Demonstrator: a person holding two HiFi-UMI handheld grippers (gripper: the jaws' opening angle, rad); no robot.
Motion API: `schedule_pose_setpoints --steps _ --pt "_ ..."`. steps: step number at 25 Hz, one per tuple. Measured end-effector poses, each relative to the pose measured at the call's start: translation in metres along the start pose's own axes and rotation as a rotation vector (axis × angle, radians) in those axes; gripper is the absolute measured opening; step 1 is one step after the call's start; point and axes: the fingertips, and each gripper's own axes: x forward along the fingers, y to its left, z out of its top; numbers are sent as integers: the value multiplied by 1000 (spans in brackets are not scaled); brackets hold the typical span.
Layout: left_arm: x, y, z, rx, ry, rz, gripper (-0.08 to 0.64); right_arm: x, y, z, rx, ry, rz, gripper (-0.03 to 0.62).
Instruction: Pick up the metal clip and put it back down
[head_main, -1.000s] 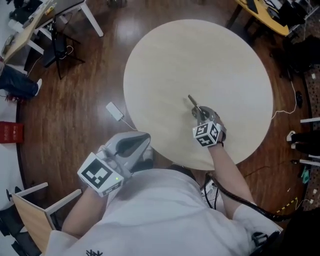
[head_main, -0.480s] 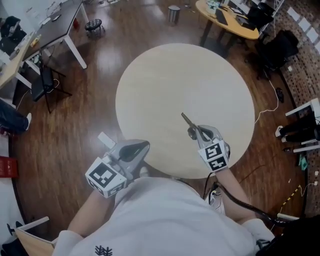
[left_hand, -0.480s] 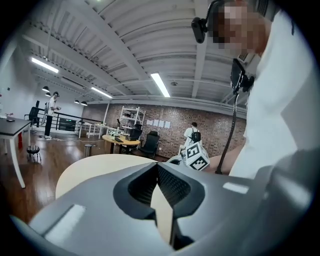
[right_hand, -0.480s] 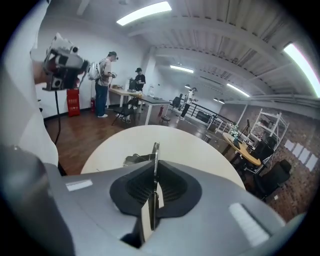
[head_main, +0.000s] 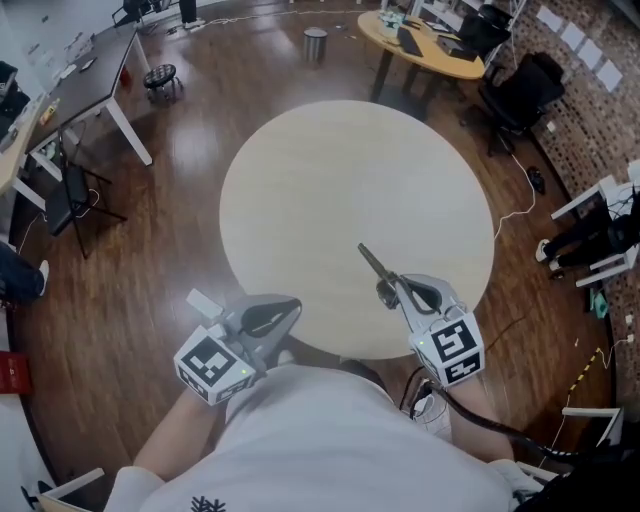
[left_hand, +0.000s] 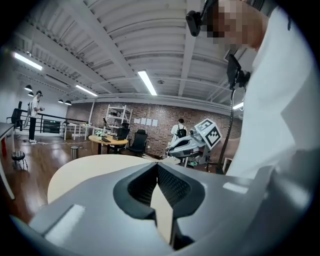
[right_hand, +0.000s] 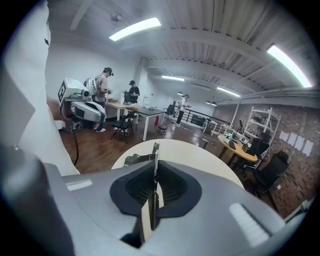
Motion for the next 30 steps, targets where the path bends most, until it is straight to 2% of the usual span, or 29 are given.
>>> schedule_pose_setpoints --steps 10,14,20,25,30 --pt "-10 1 4 30 -9 3 2 -13 13 13 -17 -12 2 3" --pt "-14 2 13 22 -45 10 3 -12 12 16 -16 -15 6 3" --pt "-15 3 15 12 -56 15 6 -7 9 17 -13 -18 13 3" --pt "-10 4 15 3 -61 29 8 1 -2 7 -7 -10 17 3" --pt "-3 0 13 -16 -58 56 8 21 -23 -25 -26 38 10 3"
